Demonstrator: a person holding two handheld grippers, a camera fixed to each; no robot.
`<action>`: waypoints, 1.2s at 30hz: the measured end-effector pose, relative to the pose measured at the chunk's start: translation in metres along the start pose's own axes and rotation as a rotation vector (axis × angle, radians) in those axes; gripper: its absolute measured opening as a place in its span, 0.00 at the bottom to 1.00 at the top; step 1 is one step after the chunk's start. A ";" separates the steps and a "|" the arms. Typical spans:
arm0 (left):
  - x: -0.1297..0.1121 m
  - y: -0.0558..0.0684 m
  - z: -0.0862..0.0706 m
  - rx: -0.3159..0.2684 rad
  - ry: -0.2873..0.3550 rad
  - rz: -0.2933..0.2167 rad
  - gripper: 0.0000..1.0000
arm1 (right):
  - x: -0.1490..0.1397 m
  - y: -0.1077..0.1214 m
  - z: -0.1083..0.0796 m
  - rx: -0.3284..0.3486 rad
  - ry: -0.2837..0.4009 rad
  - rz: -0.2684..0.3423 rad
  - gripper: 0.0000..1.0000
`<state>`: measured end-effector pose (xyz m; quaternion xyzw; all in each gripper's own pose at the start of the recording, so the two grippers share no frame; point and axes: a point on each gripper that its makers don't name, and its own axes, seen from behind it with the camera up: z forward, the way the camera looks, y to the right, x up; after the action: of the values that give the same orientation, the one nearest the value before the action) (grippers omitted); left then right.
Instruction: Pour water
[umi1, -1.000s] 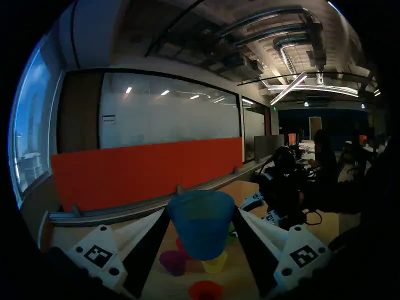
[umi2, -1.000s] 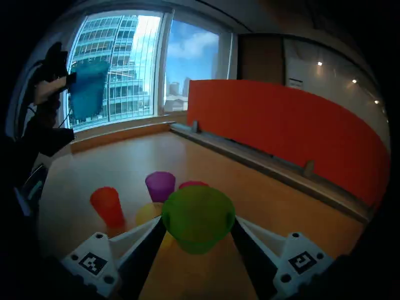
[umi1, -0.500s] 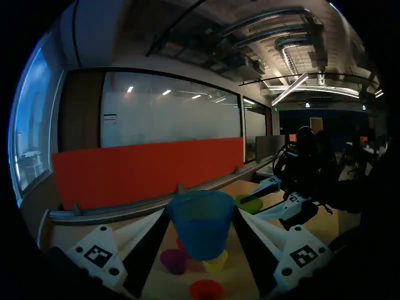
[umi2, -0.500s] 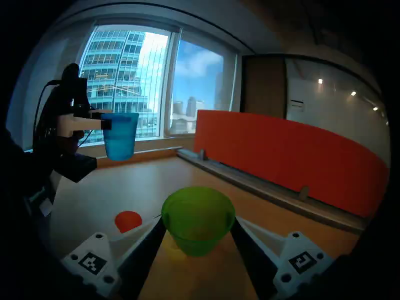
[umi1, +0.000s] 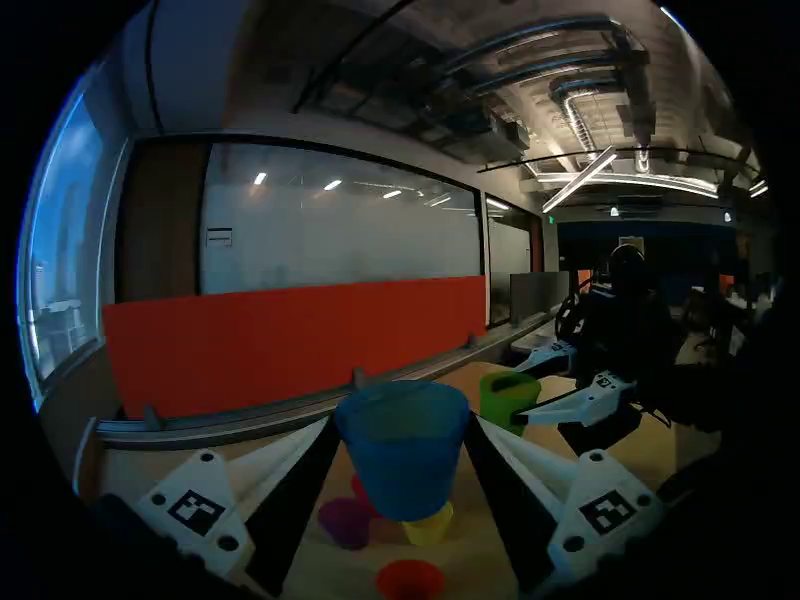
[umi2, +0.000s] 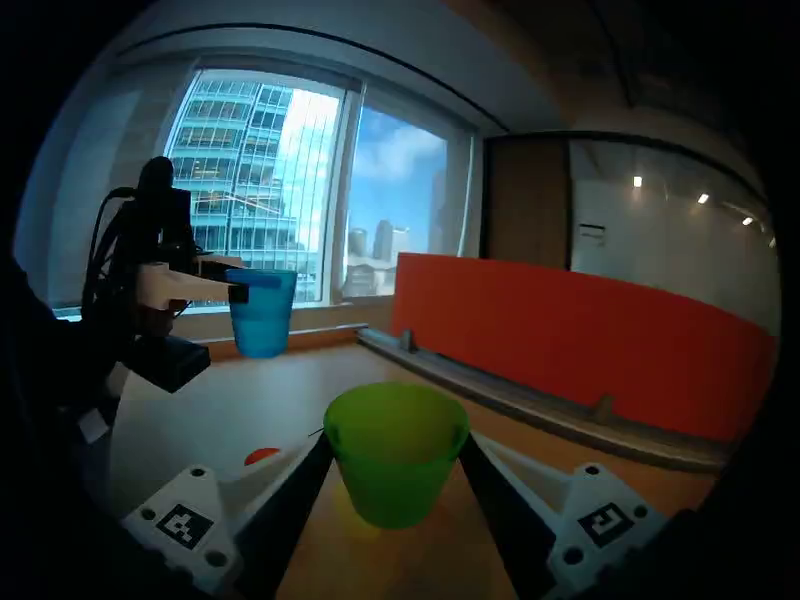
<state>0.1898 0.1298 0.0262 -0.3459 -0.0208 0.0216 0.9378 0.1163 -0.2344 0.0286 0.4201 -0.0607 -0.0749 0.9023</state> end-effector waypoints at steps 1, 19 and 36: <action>0.000 0.000 0.000 0.000 0.000 0.000 0.87 | 0.001 0.000 0.000 0.000 0.004 0.000 0.91; 0.004 0.003 0.003 -0.009 0.003 0.003 0.87 | 0.013 -0.007 -0.002 0.010 0.034 -0.003 0.92; 0.009 0.009 0.002 -0.019 0.015 0.010 0.87 | 0.013 -0.020 -0.002 0.061 0.032 0.016 0.91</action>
<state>0.1988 0.1381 0.0222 -0.3551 -0.0121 0.0235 0.9344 0.1275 -0.2481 0.0122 0.4479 -0.0520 -0.0589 0.8906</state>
